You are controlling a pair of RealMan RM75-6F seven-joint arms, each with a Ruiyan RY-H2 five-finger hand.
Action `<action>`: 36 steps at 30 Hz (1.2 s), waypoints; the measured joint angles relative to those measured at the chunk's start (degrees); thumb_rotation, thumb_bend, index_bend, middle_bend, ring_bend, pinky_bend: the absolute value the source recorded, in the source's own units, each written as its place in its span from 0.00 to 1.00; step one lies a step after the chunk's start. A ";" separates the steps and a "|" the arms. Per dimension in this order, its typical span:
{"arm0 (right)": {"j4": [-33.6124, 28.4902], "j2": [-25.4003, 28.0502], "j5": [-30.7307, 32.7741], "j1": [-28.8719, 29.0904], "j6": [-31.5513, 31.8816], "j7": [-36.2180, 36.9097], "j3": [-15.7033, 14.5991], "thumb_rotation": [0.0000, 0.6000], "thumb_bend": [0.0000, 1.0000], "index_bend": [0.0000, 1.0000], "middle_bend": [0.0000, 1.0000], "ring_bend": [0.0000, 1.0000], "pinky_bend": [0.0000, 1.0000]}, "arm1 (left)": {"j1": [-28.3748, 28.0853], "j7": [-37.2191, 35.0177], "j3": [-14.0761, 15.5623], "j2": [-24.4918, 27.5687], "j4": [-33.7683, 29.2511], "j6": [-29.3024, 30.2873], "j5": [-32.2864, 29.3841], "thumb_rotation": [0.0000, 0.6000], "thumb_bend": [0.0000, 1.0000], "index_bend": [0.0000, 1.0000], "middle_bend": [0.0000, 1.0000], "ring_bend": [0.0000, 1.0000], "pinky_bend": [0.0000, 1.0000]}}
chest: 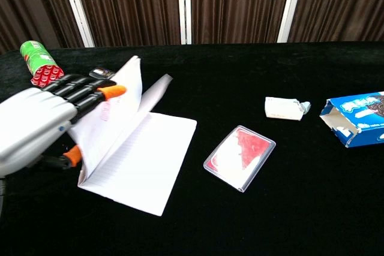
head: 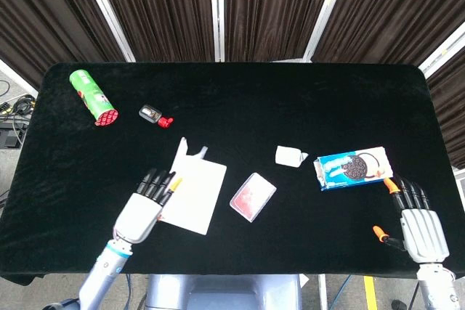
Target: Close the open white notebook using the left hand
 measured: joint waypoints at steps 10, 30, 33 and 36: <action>-0.04 0.37 0.23 -0.29 0.08 0.09 -0.07 1.00 0.09 0.00 0.00 0.00 0.00 | -0.11 0.40 0.48 -0.86 -0.51 1.15 0.85 1.00 0.44 0.00 0.00 0.00 0.00; 0.25 -0.18 -0.06 -0.17 0.16 -1.10 0.01 1.00 0.09 0.00 0.00 0.00 0.00 | 6.75 -6.14 1.10 11.28 -2.67 9.00 -4.38 1.00 0.17 0.00 0.00 0.00 0.00; 0.10 -0.26 -0.46 -0.18 0.56 -1.40 0.06 1.00 0.09 0.00 0.00 0.00 0.00 | 8.89 -8.87 1.04 13.70 -3.29 11.06 -6.22 1.00 0.13 0.00 0.00 0.00 0.00; -0.17 -0.22 -1.05 -0.14 0.90 -1.42 0.08 1.00 0.09 0.00 0.00 0.00 0.00 | 11.46 -11.23 1.25 16.31 -4.37 12.69 -8.45 1.00 0.12 0.00 0.00 0.00 0.00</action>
